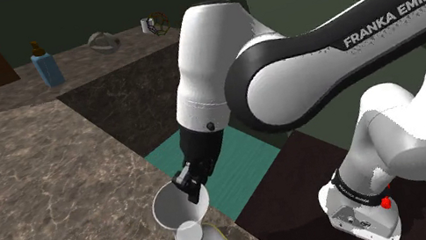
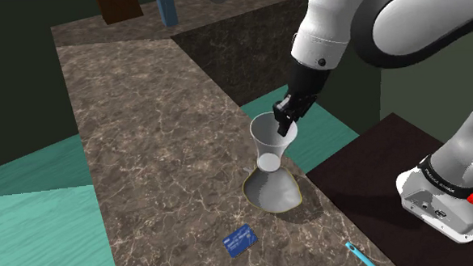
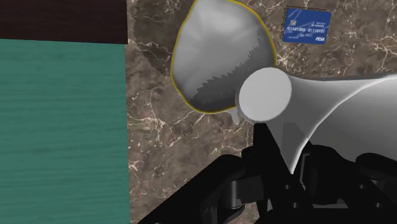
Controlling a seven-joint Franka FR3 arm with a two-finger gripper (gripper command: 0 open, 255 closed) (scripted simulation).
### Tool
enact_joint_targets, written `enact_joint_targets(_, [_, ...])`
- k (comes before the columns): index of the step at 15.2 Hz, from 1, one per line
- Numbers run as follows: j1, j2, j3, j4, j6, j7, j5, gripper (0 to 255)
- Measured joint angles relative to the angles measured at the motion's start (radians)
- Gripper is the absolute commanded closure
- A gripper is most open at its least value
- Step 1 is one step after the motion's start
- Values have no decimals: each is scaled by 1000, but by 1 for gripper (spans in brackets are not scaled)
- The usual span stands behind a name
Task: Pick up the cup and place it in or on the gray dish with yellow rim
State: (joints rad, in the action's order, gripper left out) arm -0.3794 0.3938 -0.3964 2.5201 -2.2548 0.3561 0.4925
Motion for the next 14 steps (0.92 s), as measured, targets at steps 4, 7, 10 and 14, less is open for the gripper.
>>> enact_joint_targets(4, [-21,43,-8,56,-16,1,28,255])
enact_joint_targets(7, [-24,17,-15,79,-63,-13,40,255])
enact_joint_targets(10, [-28,-6,-22,103,-109,-27,53,255])
enact_joint_targets(14, [-35,-52,-35,126,-177,-42,71,255])
